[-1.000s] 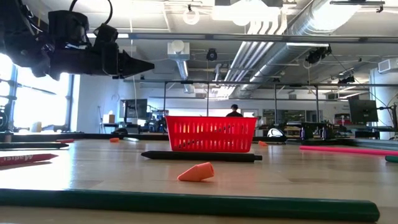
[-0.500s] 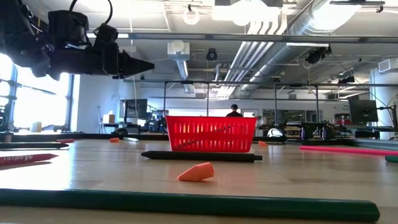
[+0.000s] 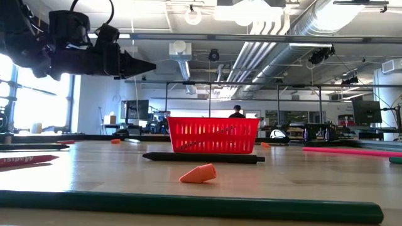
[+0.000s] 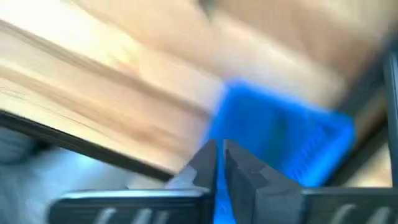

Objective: Sort crayons/erasers/pens/pencils in bins
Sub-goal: Put the orange eraser into the orange bin

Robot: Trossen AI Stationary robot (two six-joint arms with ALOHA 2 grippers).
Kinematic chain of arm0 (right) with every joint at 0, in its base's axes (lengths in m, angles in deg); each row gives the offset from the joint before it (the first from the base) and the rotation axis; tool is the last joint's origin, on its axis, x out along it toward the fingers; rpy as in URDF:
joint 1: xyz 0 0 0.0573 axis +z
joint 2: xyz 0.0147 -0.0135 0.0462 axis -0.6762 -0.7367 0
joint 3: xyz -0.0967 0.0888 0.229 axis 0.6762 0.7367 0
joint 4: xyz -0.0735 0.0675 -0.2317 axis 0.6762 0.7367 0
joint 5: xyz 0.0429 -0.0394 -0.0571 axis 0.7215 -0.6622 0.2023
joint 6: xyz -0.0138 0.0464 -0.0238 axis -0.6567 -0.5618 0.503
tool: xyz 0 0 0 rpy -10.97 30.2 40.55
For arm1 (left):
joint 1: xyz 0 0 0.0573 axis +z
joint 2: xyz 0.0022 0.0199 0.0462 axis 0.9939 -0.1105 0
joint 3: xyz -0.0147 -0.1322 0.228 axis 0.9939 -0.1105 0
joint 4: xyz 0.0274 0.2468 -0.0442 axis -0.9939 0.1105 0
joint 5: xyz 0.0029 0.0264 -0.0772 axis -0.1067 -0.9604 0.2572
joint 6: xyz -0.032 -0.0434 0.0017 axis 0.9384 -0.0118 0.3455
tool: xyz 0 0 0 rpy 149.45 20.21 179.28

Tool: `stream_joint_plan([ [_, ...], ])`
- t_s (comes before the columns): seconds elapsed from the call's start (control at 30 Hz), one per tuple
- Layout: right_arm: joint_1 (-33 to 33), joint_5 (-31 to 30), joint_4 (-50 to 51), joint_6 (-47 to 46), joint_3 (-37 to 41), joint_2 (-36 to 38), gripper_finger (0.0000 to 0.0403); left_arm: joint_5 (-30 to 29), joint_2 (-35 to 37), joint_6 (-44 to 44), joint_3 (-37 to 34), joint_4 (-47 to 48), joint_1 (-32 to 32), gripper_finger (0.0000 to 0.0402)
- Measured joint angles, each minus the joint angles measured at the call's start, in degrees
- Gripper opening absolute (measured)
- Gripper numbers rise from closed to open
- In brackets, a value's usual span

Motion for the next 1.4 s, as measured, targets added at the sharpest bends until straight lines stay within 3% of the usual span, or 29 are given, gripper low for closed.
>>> stream_joint_plan([
  [0.23,-4.2,-31.0,-6.0,17.4,9.3,8.4,0.0002,0.1,0.0,1.9,2.4,3.2,0.0,0.0],
  [0.33,-8.1,-36.1,-17.1,30.0,18.2,13.5,0.0,0.1,0.0,2.6,3.4,5.5,0.0,0.0],
  [0.5,-17.2,-38.4,-47.2,56.8,35.5,22.1,0.0,0.1,0.0,2.7,4.8,9.5,0.0,0.0],
  [0.63,-26.1,-34.0,-73.7,79.6,46.2,26.2,0.0,-0.7,0.0,4.4,5.7,13.9,0.0,0.0],
  [0.73,-33.3,-32.7,-85.1,90.0,49.8,27.3,0.0,-0.8,0.0,5.9,5.8,15.2,-0.1,0.0],
  [0.93,-48.4,-20.3,-90.7,106.9,50.1,27.7,0.0,-0.9,0.0,6.6,5.9,16.7,-0.1,0.0],
  [1.07,-57.2,-9.5,-93.9,114.4,50.0,26.4,0.0,-1.5,0.0,6.6,8.5,23.2,0.0,0.0],
  [1.27,-67.8,3.9,-98.1,119.9,50.0,25.7,0.0,-2.0,0.0,4.6,17.1,43.0,-0.1,0.0],
  [1.4,-71.8,8.8,-100.5,122.2,50.0,25.7,0.0,-6.1,0.0,2.7,24.4,61.0,0.0,0.0],
])
